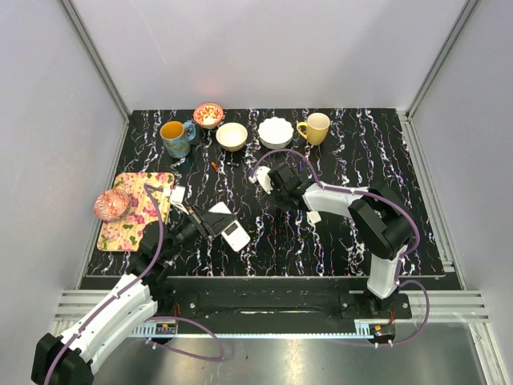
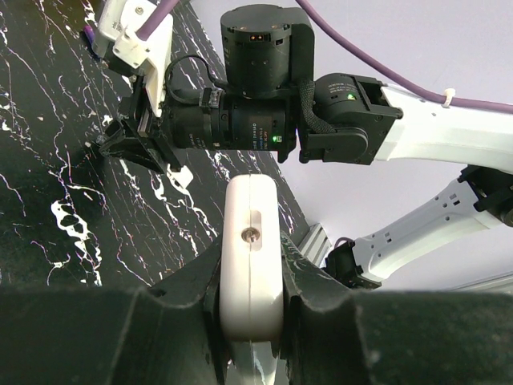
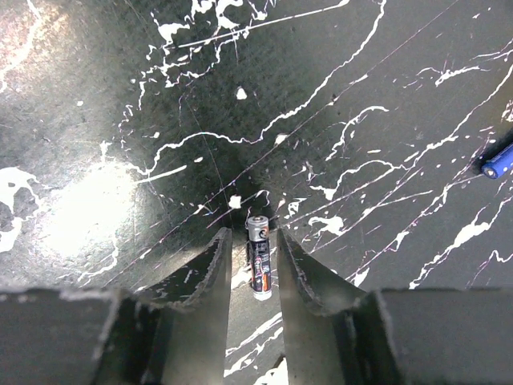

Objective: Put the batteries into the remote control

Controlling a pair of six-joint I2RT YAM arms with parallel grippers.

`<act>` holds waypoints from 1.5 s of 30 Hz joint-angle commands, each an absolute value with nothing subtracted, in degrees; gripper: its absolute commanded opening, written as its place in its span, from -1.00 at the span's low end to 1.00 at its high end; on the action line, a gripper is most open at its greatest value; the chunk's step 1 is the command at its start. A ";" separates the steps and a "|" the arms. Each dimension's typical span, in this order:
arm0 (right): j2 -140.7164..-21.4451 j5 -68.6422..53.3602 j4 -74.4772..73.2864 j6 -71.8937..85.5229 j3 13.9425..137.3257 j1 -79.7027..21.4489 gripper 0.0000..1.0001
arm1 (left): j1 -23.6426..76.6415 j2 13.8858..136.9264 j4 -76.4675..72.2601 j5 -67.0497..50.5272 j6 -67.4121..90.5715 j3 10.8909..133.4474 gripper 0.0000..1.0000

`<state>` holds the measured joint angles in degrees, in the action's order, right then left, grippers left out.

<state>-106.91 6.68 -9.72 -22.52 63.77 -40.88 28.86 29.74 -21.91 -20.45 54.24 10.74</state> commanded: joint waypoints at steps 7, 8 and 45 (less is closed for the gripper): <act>-108.10 5.62 -14.50 -20.57 67.67 -40.52 -0.94 | 29.00 29.62 -25.23 -19.95 54.84 11.25 -1.00; -108.11 5.89 -14.33 -19.61 68.02 -40.52 -1.00 | 29.09 29.62 -25.05 -20.04 54.84 11.42 -1.00; -59.06 -3.34 -22.68 -23.11 61.96 -69.95 -1.00 | 27.15 73.92 -13.01 -64.68 47.64 47.37 -1.00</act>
<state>-57.67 -1.89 -25.89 -17.78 63.09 -67.37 25.32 75.46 -23.00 -60.90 57.43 42.22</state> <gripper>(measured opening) 0.014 0.263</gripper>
